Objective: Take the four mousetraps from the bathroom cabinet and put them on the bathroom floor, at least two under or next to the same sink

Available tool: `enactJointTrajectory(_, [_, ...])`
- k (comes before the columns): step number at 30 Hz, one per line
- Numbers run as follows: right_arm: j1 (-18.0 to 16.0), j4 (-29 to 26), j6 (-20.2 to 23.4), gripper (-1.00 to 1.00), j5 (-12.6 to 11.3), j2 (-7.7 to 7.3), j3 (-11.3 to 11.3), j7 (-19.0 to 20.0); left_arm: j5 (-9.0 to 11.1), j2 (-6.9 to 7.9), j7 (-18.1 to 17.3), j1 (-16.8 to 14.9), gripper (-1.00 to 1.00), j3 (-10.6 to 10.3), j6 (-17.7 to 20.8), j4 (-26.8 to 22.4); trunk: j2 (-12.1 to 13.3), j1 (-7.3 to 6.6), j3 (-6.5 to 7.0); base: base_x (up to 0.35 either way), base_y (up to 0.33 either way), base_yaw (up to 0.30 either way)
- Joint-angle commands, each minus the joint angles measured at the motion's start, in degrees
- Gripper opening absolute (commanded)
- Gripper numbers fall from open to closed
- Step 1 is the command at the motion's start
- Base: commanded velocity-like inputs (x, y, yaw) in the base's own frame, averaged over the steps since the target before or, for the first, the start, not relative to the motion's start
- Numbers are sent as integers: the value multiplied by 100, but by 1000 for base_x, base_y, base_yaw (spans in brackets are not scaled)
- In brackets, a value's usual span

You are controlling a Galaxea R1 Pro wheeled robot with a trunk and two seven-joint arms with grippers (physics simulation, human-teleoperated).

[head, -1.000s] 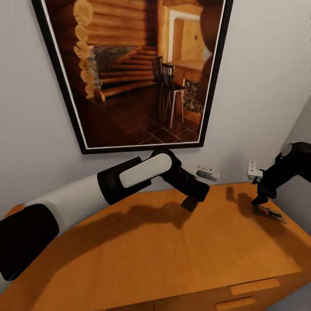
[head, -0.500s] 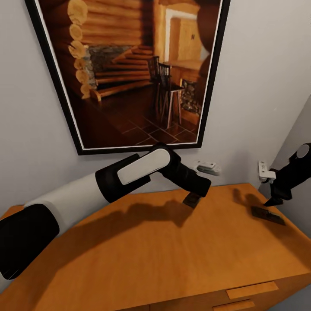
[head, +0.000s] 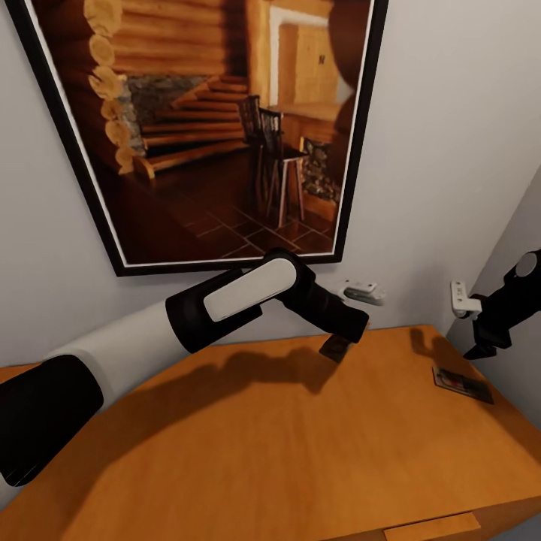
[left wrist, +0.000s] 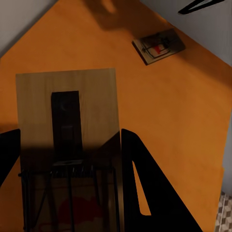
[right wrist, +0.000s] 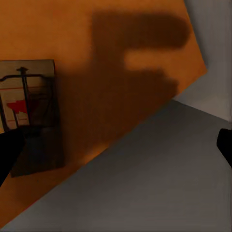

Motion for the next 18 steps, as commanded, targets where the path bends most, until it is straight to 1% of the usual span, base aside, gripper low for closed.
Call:
enactJointTrajectory(1, [-11,-6,42,100,21,-1,20,27,44,-1,45,-7,-100,-3,5,-6,-4,0,-7,4,-4,0])
enactJointTrajectory(9, [-2,6,-164,100,-4,21,21,32,44,-1,45,-7,-100,-3,6,-52,-4,0,-7,1,-1,0])
enactJointTrajectory(18, [39,6,-188,100,-40,41,21,29,44,-2,45,-7,-100,-4,6,-72,-4,0,-7,0,0,0])
